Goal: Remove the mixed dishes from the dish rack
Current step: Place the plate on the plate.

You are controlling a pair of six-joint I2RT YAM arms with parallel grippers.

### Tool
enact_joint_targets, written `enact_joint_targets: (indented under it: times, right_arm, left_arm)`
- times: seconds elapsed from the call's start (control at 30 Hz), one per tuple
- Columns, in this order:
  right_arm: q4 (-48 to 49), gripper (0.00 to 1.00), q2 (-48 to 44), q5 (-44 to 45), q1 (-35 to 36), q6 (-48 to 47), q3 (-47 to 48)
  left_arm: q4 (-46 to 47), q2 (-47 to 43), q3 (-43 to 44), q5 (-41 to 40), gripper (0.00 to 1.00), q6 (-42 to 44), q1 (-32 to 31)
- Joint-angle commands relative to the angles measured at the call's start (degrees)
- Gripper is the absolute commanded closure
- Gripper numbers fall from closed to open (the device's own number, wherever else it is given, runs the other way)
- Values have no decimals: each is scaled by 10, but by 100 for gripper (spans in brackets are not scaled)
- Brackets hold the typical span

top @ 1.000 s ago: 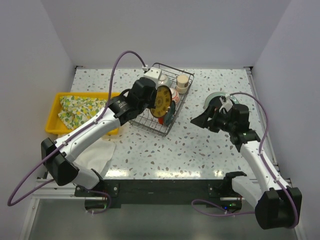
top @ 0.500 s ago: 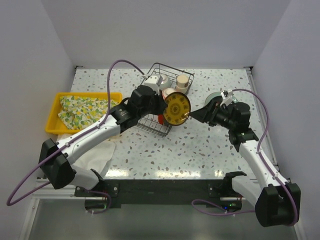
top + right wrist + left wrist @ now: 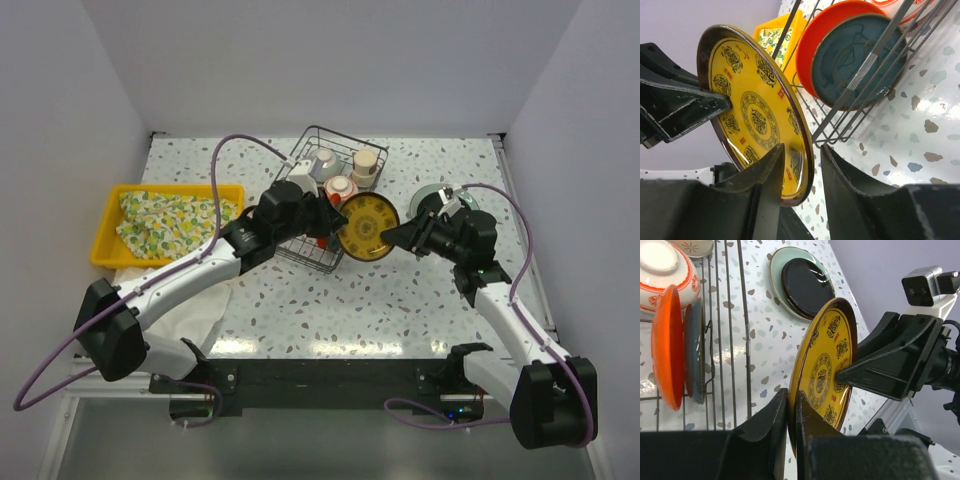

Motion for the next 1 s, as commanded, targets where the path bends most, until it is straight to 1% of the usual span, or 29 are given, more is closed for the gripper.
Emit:
enact_joint_targets:
  times: [0.0, 0.03, 0.1, 0.13, 0.17, 0.2, 0.27, 0.3, 0.37, 0.4, 0.43, 0.47, 0.53, 0.57, 0.6, 0.67, 0.73, 0.77, 0.8, 0.9, 0.97]
  right_arm:
    - [36, 74, -4, -17, 4, 2, -3]
    - [28, 86, -4, -17, 4, -1, -2]
    - [15, 97, -6, -10, 3, -12, 0]
    - [10, 100, -7, -7, 3, -14, 1]
    - [6, 100, -8, -2, 3, -19, 2]
    - [-5, 100, -8, 7, 3, -21, 5]
    - [-11, 100, -5, 16, 2, -25, 12]
    - [-22, 100, -5, 27, 2, -29, 16]
    - [-35, 100, -2, 38, 2, -42, 33]
    - [-44, 100, 2, 43, 1, -46, 39]
    - [-47, 100, 5, 49, -2, -49, 50]
    - [-51, 100, 9, 52, -3, -53, 56]
    - [-61, 100, 20, 58, -11, -55, 74]
    - [-64, 100, 24, 59, -14, -58, 81]
    - [-71, 100, 33, 63, -16, -59, 94]
    - [-85, 100, 42, 78, -31, -65, 105]
    - [-86, 100, 57, 89, -57, -61, 111]
    - [-86, 100, 64, 93, -62, -50, 112]
    - [-80, 100, 71, 94, -99, -43, 110]
    - [-55, 100, 95, 103, -141, -3, 103]
    - [-57, 100, 113, 131, -154, 6, 105]
  left_arm:
    - [77, -18, -11, 25, 100, -34, 2]
    - [81, -18, -16, 26, 100, -36, 2]
    - [85, -19, -21, 23, 100, -36, 3]
    - [85, -20, -24, 19, 97, -35, 2]
    - [84, -21, -25, 7, 94, -25, 3]
    - [76, -26, -27, -2, 85, -18, 3]
    - [62, -33, -34, -36, 76, 4, 3]
    - [56, -44, -38, -48, 69, 12, 3]
    - [43, -56, -47, -88, 62, 39, 4]
    - [25, -69, -51, -101, 56, 48, 4]
    - [17, -75, -56, -114, 52, 67, 5]
    - [1, -82, -58, -140, 51, 77, 6]
    - [-14, -104, -64, -167, 42, 106, 5]
    - [-29, -113, -66, -190, 41, 116, 6]
    - [-38, -129, -68, -200, 36, 127, 6]
    - [-65, -147, -69, -231, 30, 155, 6]
    - [-82, -178, -79, -252, 22, 173, 5]
    - [-96, -187, -84, -266, 21, 178, 6]
    - [-104, -206, -92, -272, 18, 180, 5]
    - [-141, -234, -103, -282, 11, 179, 6]
    - [-161, -253, -114, -286, 10, 172, 6]
